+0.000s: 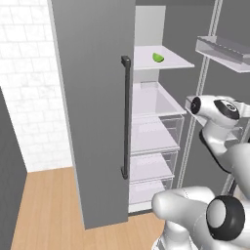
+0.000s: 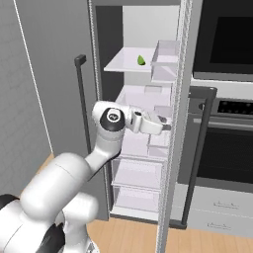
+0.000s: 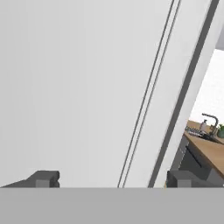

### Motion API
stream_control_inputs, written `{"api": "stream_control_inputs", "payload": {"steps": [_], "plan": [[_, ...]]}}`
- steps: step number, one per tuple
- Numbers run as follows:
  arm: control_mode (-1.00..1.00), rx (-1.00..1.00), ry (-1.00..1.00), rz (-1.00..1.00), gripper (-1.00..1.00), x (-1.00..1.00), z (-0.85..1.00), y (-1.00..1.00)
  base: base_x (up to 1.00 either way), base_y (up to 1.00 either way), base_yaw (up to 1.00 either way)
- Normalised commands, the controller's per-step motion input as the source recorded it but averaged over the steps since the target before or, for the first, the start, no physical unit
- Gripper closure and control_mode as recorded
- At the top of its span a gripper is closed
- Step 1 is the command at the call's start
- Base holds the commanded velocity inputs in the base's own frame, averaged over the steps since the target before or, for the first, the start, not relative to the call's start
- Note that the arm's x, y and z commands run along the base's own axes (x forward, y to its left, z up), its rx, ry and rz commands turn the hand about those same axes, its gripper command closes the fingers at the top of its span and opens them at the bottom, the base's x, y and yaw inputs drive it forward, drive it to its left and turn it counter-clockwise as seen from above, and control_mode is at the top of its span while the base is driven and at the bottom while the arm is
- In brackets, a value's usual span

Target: Grab a lemon wedge from the fridge and one ice cube from the ice bowl, and put them in the glass of lemonade.

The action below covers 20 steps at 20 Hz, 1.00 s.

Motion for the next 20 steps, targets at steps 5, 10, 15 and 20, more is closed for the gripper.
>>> {"api": "stream_control_inputs", "payload": {"steps": [5, 10, 15, 20], "plan": [[-1.00, 0.00, 0.00, 0.00, -1.00, -0.05, 0.35, 0.69, 0.00, 0.00, 0.00], [-1.00, 0.06, 0.02, 0.31, -1.00, 0.00, 0.12, 0.77, 0.00, 0.00, 0.00], [-1.00, 0.39, 0.02, 0.82, -1.00, 0.08, -0.23, 0.34, 0.00, 0.00, 0.00], [-1.00, 0.53, 0.05, 0.85, -1.00, 0.16, -0.04, 0.11, 0.00, 0.00, 0.00]]}}
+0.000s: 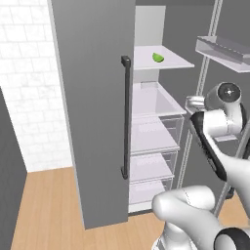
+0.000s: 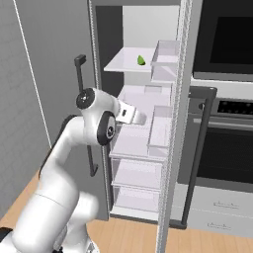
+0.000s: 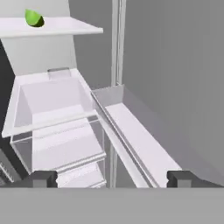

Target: Grab a lemon wedge from the fridge and one ice cube from the ice bowl, and put them in the glass of lemonade.

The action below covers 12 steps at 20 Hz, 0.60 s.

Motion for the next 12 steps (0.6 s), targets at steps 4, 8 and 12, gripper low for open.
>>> {"api": "stream_control_inputs", "payload": {"steps": [4, 8, 12], "plan": [[-1.00, 0.34, 0.36, 0.74, -1.00, 0.03, 0.09, 0.42, 0.00, 0.00, 0.00], [-1.00, 0.03, 0.27, 0.39, -1.00, -0.36, 0.00, 0.90, 0.00, 0.00, 0.00], [-1.00, 0.00, 0.19, 0.05, -1.00, -0.11, 0.09, 0.93, 0.00, 0.00, 0.00]]}}
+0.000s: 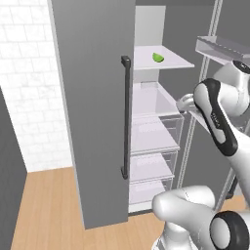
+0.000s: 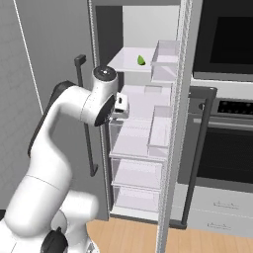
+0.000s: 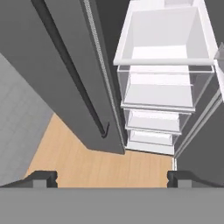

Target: Grab a lemon wedge from the fridge and one ice cube from the ice bowl, and put them in the glass of lemonade.

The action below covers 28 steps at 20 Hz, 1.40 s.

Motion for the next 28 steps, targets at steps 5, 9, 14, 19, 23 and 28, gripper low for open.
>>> {"api": "stream_control_inputs", "payload": {"steps": [5, 9, 14, 19, 23, 28], "plan": [[-1.00, 0.00, 0.07, 0.00, -1.00, -0.73, 0.00, 0.30, 0.00, 0.00, 0.00], [-1.00, -0.04, 0.15, -0.03, -1.00, -0.46, 0.00, 0.61, 0.00, 0.00, 0.00], [-1.00, -0.03, 0.05, -0.07, -1.00, -0.34, 0.00, 0.11, 0.00, 0.00, 0.00], [-1.00, 0.00, -0.05, -0.05, -1.00, -0.33, -0.03, 0.10, 0.00, 0.00, 0.00], [-1.00, 0.00, -0.04, 0.00, -1.00, -0.26, 0.01, 0.20, 0.00, 0.00, 0.00], [-1.00, 0.00, 0.00, 0.00, -1.00, -0.06, 0.00, 0.15, 0.00, 0.00, 0.00]]}}
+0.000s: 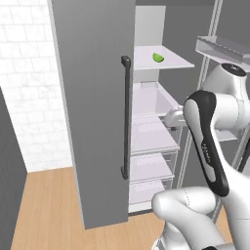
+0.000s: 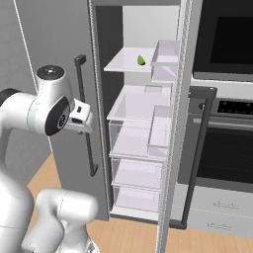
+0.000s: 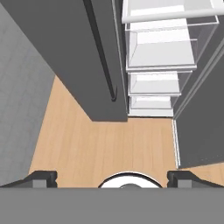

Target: Grab a lemon wedge from the fridge and one ice cube from the ice bowl, and put them in the glass of lemonade.

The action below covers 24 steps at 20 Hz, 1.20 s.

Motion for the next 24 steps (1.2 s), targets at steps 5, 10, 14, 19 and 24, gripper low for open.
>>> {"api": "stream_control_inputs", "payload": {"steps": [5, 10, 14, 19, 24], "plan": [[-1.00, 0.00, 0.00, -0.02, -1.00, -0.03, 0.00, 0.05, 0.00, 0.00, 0.00], [1.00, 0.00, 0.00, -0.03, -1.00, -0.10, 0.00, 0.10, 0.00, 0.00, -0.01], [1.00, 0.00, 0.00, 0.00, -1.00, 0.00, 0.00, 0.00, 0.11, -0.29, -0.15], [1.00, 0.00, 0.00, 0.00, -1.00, 0.00, 0.00, 0.00, 0.45, -0.51, -0.31], [1.00, 0.00, 0.00, 0.00, -1.00, 0.00, 0.00, 0.00, 0.37, 0.03, -0.07]]}}
